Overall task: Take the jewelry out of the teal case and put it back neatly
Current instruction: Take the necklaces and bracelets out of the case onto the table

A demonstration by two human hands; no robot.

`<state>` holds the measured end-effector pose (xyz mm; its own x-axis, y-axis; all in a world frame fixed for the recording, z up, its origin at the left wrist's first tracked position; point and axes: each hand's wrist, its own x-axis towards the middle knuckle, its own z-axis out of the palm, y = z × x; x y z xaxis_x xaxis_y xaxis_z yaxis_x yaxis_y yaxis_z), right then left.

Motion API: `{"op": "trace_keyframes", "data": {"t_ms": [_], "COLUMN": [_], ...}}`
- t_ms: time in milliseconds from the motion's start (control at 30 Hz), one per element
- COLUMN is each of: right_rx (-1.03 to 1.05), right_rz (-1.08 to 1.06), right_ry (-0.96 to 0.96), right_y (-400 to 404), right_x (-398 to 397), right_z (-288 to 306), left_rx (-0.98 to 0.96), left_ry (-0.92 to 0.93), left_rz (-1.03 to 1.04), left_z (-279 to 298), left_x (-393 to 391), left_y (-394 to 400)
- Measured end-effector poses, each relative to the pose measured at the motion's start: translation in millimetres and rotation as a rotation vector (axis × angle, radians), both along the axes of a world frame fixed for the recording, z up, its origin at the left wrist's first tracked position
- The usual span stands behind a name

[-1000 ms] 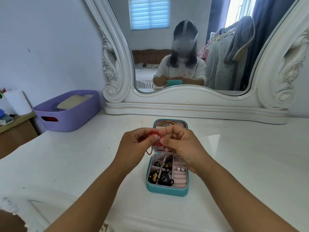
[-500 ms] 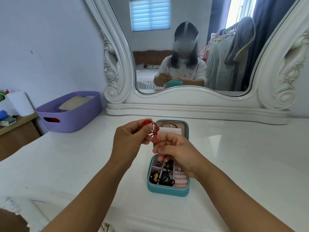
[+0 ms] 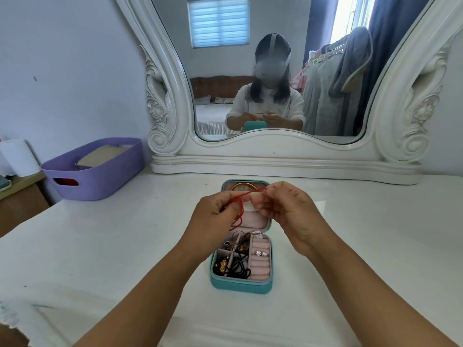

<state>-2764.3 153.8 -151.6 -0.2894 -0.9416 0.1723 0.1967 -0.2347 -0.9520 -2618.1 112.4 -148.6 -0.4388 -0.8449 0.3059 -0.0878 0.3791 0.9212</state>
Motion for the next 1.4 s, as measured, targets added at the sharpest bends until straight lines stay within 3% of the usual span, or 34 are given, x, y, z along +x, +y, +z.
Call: {"op": "trace_keyframes", "data": {"t_ms": [133, 233, 333, 400, 567, 767, 967, 1100, 1267, 1400], "right_rx": [-0.021, -0.018, -0.009, 0.023, 0.129, 0.004, 0.116, 0.165, 0.353, 0.450], "right_rz": [0.024, 0.027, -0.011, -0.092, -0.310, 0.004, 0.066, -0.202, -0.391, -0.222], "right_ry": [-0.174, -0.193, -0.259, -0.291, 0.124, 0.240, 0.438, 0.459, 0.795, 0.553], "right_y": [8.5, 17.0, 26.3, 30.0, 38.9, 42.8, 46.0, 39.7, 32.3, 37.4], "right_x": [-21.4, -32.1, -43.3, -51.2, -65.9, -71.5, -91.3, -100.5, -109.7, -115.4], "right_z": [-2.4, -3.4, -5.7, -8.5, -23.0, -27.9, -29.6, -30.4, -36.5, -31.9], "left_rx": [0.019, 0.136, 0.153, 0.065, 0.051, 0.103, 0.059, 0.040, -0.066, -0.144], "left_ry": [-0.089, -0.067, -0.086, -0.130, -0.113, -0.040, -0.087, -0.116, -0.276, -0.475], "left_rz": [-0.130, -0.239, -0.169, -0.093, -0.048, -0.073, -0.004, 0.028, 0.019, -0.027], "left_z": [3.2, 8.6, 7.1, 4.6, -0.2, -10.8, -15.0, -19.7, -32.6, -37.1], "left_x": [-15.6, -28.1, -39.7, -48.0, -69.5, -84.0, -83.5, -81.9, -79.5, -77.0], "left_y": [15.8, 27.9, 33.2, 32.2, 30.7, 34.5, 34.3, 35.7, 36.4, 37.2]}}
